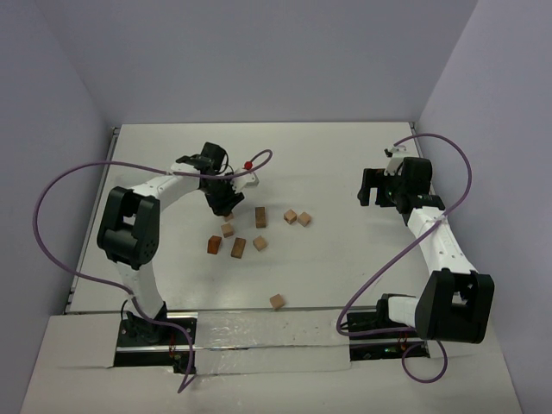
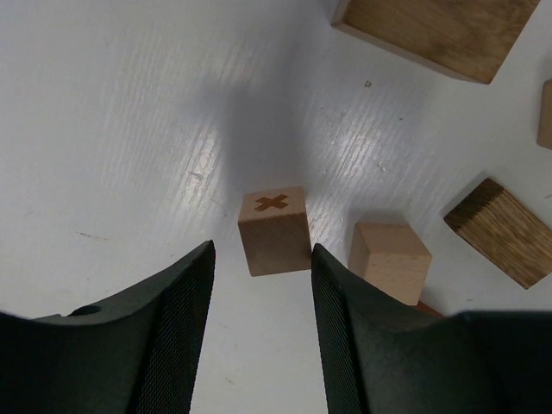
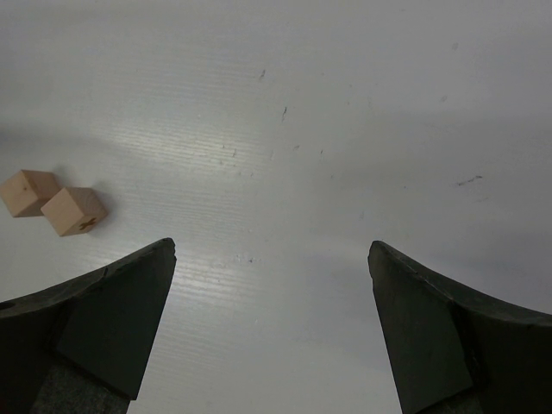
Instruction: Build the wood block tower
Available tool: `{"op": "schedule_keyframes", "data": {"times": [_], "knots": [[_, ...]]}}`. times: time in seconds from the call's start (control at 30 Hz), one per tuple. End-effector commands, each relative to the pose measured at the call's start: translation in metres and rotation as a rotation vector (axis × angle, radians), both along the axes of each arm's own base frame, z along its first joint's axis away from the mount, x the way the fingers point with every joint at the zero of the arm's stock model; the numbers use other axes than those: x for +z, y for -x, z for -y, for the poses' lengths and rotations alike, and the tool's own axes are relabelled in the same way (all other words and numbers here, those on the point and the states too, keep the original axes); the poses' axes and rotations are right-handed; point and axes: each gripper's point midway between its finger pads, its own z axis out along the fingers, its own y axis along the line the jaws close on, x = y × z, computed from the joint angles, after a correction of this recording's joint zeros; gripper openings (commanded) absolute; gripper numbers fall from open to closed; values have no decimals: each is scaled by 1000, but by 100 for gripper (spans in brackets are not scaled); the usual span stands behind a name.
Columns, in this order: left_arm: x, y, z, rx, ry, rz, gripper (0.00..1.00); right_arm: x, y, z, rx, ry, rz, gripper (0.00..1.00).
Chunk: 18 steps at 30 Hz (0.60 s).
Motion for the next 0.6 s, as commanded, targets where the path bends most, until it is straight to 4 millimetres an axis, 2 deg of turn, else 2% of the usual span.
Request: {"op": "schedule_keyframes", "data": {"times": [0.0,0.3,0.57], "knots": [[5,-10,4,-26,28,20,55,18,-10,4,-6,13,43,100],[-7,2,-7,-42,7,-22,50,19,-10,5,-9,16,48,100],[-8,19,-10,-49,19,-58,47,20,-10,5,-9,14,50,100]]}}
